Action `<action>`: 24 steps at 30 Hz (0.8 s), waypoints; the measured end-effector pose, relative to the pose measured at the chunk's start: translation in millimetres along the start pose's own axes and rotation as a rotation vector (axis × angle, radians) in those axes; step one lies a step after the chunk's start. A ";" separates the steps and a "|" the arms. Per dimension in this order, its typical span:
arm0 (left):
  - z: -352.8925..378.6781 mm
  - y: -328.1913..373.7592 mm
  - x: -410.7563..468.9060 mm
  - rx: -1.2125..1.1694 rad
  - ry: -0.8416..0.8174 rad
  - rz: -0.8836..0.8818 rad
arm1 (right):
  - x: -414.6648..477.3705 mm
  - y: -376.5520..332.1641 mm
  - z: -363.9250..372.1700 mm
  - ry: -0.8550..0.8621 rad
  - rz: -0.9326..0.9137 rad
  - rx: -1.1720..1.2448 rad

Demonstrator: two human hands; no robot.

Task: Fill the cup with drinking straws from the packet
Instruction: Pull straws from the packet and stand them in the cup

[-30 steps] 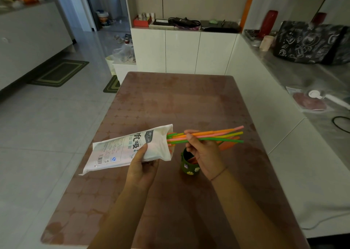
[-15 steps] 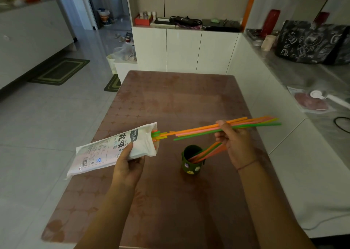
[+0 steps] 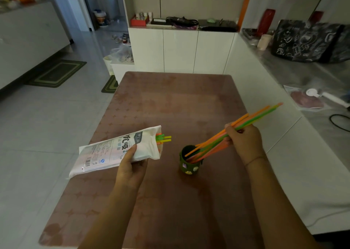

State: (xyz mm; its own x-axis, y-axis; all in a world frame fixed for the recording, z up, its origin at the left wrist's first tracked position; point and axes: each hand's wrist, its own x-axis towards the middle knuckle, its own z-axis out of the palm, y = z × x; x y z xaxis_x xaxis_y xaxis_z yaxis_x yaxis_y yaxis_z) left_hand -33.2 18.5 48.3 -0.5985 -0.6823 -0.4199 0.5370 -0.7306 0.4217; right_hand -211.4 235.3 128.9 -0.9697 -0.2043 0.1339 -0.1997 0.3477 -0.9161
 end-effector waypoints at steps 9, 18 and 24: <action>-1.0 -2.5 -3.1 0.012 0.001 -0.003 | -1.5 3.4 29.4 -0.084 0.027 -0.084; -2.1 -2.7 -4.8 0.000 0.016 -0.008 | 9.9 8.8 21.5 -0.047 -0.041 -0.041; 2.6 -7.2 -6.5 0.001 0.020 -0.023 | 13.0 11.2 20.6 -0.037 -0.067 -0.077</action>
State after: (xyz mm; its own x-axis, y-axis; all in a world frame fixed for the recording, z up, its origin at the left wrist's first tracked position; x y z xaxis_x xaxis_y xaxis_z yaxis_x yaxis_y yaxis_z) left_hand -34.7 28.2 50.1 -0.5986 -0.6657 -0.4455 0.5225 -0.7461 0.4127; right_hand -223.3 217.7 112.7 -0.9484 -0.2621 0.1782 -0.2751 0.4017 -0.8735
